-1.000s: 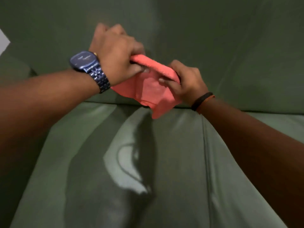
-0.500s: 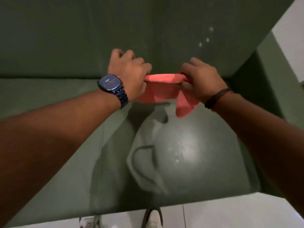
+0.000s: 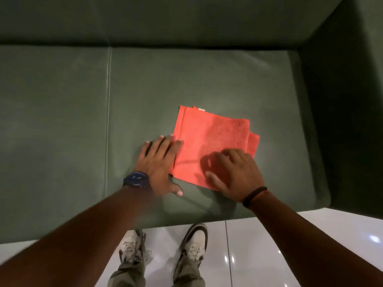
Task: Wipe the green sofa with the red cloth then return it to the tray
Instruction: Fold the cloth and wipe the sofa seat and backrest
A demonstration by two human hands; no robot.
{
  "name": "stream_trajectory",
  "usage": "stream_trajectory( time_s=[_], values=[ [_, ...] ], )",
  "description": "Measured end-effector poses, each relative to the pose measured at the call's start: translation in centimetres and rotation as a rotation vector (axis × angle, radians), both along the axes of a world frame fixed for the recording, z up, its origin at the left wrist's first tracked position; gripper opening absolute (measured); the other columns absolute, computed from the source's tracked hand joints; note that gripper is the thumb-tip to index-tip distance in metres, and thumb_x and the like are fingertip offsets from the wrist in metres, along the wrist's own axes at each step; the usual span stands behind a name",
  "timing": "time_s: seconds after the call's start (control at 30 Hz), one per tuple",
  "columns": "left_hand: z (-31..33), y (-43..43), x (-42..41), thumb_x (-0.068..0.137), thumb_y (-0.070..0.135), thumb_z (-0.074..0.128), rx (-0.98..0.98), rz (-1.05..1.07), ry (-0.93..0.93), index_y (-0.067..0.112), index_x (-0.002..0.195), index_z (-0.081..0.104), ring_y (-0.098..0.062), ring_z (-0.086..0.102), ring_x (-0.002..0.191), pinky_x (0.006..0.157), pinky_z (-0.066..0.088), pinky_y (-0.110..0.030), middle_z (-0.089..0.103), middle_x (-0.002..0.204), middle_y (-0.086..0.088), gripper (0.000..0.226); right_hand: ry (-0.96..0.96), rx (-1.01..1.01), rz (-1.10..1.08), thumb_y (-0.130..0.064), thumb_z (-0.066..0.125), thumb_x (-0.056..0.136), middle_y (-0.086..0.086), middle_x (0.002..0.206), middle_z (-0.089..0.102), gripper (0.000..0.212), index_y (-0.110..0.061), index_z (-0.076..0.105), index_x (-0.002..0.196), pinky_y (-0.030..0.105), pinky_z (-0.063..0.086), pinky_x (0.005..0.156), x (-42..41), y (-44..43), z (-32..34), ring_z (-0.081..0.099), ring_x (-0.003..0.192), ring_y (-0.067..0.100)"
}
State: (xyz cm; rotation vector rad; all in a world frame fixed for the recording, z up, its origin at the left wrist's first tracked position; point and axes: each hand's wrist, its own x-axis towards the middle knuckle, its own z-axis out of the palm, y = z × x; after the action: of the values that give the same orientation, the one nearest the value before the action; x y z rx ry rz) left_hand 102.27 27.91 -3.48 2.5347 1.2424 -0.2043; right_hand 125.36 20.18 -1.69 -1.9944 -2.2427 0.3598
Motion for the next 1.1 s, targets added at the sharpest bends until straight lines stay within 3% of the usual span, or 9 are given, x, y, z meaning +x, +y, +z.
stream_trajectory(
  time_s=[0.1,0.2,0.33,0.5,0.63,0.7,0.87,0.93,1.1],
  values=[
    [-0.6,1.4,-1.3,0.016,0.087,0.06,-0.072,0.071,0.095,0.023,0.147,-0.009,-0.029,0.008,0.141,0.111,0.014,-0.054,0.009,0.157,-0.008,0.162,0.045,-0.024,-0.282,-0.061,0.038,0.085,0.019,0.142,0.042,0.067,-0.019,0.039,0.138,0.049,0.036,0.103,-1.8,2.3,-1.2,0.038,0.13,0.036],
    [-1.6,1.9,-1.6,0.013,0.096,0.047,-0.112,0.125,0.147,0.02,0.143,-0.024,-0.026,-0.009,0.141,0.112,0.003,-0.053,-0.006,0.157,-0.007,0.167,-0.085,-0.147,-0.184,-0.07,0.028,0.083,0.014,0.158,0.015,0.079,-0.027,0.019,0.149,0.056,0.01,0.114,-4.2,2.0,-3.3,0.009,0.144,0.036],
    [-2.3,1.5,-1.5,0.009,0.1,0.034,-0.106,0.159,0.159,0.016,0.145,-0.017,-0.022,-0.016,0.14,0.112,-0.003,-0.051,-0.008,0.157,-0.003,0.168,-0.144,-0.065,0.042,-0.074,0.029,0.082,0.009,0.158,0.017,0.08,-0.031,0.018,0.149,0.054,0.012,0.116,-1.4,1.5,-4.7,0.011,0.145,0.031],
    [-2.4,1.6,-1.4,0.008,0.099,0.034,-0.078,0.162,0.151,0.017,0.145,-0.015,-0.021,-0.011,0.141,0.111,-0.004,-0.05,-0.004,0.157,-0.001,0.167,-0.144,-0.06,-0.329,-0.071,0.035,0.08,0.012,0.158,0.016,0.083,-0.028,0.018,0.149,0.052,0.009,0.115,-1.1,2.4,-4.6,0.01,0.145,0.032],
    [-2.4,1.5,-1.4,0.011,0.099,0.036,-0.091,0.157,0.157,0.016,0.147,-0.01,-0.023,-0.007,0.141,0.111,-0.001,-0.051,0.002,0.157,-0.004,0.166,-0.146,-0.036,0.081,-0.074,0.035,0.079,0.011,0.158,0.017,0.085,-0.027,0.02,0.149,0.056,0.011,0.115,-1.0,2.6,-4.9,0.008,0.145,0.033],
    [-2.1,1.5,-1.4,0.014,0.097,0.041,-0.112,0.162,0.151,0.016,0.147,-0.006,-0.024,-0.003,0.141,0.111,0.004,-0.053,0.006,0.157,-0.006,0.163,-0.121,-0.012,0.167,-0.074,0.036,0.08,0.008,0.157,0.019,0.084,-0.028,0.022,0.148,0.055,0.013,0.115,0.3,2.7,-4.9,0.01,0.146,0.03],
    [-2.3,1.6,-1.5,0.011,0.102,0.03,-0.12,0.165,0.134,0.016,0.148,-0.007,-0.024,-0.002,0.142,0.109,-0.015,-0.042,0.003,0.156,-0.002,0.165,-0.105,-0.037,-0.181,-0.07,0.039,0.079,0.007,0.158,0.018,0.083,-0.03,0.019,0.149,0.053,0.009,0.117,-1.2,2.4,-4.8,0.01,0.146,0.027],
    [-2.4,1.6,-1.4,0.012,0.102,0.03,-0.14,0.173,0.125,0.015,0.148,-0.003,-0.026,0.003,0.142,0.11,-0.011,-0.043,0.009,0.156,-0.005,0.165,-0.094,-0.077,-0.232,-0.072,0.041,0.076,0.009,0.158,0.018,0.089,-0.026,0.02,0.149,0.054,0.008,0.116,-2.9,2.8,-4.6,0.01,0.146,0.03],
    [-1.3,1.5,-1.7,0.017,0.1,0.044,-0.159,0.172,0.068,0.008,0.147,0.002,-0.032,0.014,0.139,0.108,0.007,-0.054,0.019,0.154,-0.014,0.164,-0.09,-0.154,-0.13,-0.076,0.037,0.077,0.01,0.159,0.01,0.094,-0.021,0.015,0.15,0.056,0.002,0.116,-5.5,3.7,-4.0,0.003,0.146,0.031]
  ],
)
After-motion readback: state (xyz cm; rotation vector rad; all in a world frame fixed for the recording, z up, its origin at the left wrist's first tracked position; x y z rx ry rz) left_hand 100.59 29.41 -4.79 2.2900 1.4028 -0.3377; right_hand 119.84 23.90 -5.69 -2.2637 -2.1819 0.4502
